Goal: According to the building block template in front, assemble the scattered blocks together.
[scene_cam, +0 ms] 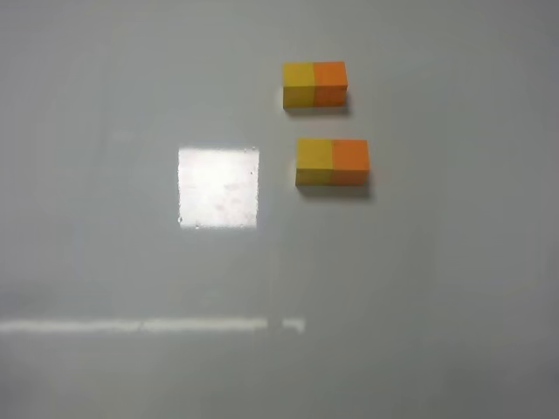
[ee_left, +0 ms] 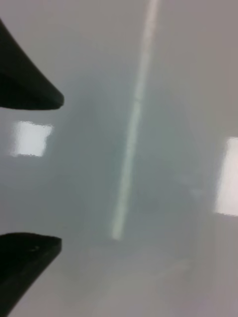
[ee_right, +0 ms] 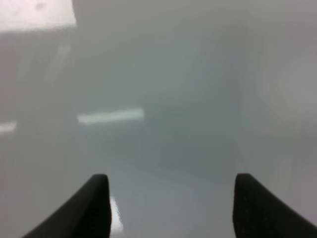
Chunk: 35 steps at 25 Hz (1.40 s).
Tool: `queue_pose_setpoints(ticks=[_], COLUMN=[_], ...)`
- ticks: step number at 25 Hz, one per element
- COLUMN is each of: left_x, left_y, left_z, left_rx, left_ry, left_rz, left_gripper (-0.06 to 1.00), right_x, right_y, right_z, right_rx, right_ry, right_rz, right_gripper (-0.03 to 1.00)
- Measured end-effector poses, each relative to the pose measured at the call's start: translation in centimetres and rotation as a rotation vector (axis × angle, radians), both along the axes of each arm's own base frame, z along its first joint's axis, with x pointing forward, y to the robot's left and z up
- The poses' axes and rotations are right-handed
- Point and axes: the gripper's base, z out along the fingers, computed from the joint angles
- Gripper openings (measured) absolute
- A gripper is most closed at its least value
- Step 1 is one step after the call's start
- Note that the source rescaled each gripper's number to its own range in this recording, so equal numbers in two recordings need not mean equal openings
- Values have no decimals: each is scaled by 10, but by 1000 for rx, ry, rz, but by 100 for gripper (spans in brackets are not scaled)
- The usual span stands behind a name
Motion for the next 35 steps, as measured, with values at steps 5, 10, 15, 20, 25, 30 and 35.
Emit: queue_pose_setpoints(ticks=[5, 10, 15, 20, 25, 30, 35], left_x=[0, 0, 0, 0, 0, 0, 0], left_y=[0, 0, 0, 0, 0, 0, 0], left_z=[0, 0, 0, 0, 0, 0, 0], left_rx=[-1, 1, 4, 3, 3, 2, 2], left_ry=[0, 0, 0, 0, 0, 0, 0], left_rz=[0, 0, -2, -2, -2, -1, -1], left_gripper=[36, 36, 36, 36, 36, 36, 36], right_x=[0, 0, 0, 0, 0, 0, 0], right_y=[0, 0, 0, 0, 0, 0, 0], right_z=[0, 0, 0, 0, 0, 0, 0], right_rx=[0, 0, 0, 0, 0, 0, 0], right_ry=[0, 0, 0, 0, 0, 0, 0], right_rz=[0, 0, 0, 0, 0, 0, 0], right_gripper=[40, 40, 40, 41, 41, 41, 41])
